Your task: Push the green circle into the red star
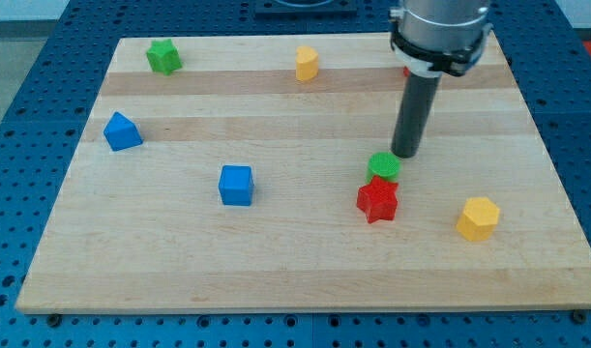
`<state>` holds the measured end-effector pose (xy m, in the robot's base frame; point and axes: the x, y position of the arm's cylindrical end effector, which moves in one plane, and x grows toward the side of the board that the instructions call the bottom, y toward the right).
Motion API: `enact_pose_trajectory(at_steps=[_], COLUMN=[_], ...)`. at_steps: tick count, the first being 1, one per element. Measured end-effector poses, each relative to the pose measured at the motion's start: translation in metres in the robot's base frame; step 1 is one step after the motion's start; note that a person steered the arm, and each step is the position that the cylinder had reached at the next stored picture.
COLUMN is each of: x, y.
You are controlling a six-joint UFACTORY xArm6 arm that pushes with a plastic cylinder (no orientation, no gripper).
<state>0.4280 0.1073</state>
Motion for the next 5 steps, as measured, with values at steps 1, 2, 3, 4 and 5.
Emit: enact_pose_trajectory(at_steps=[1, 2, 3, 4, 5], x=[0.049, 0.091, 0.090, 0.111, 0.085], y=[-0.048, -0.087, -0.140, -0.207, -0.198])
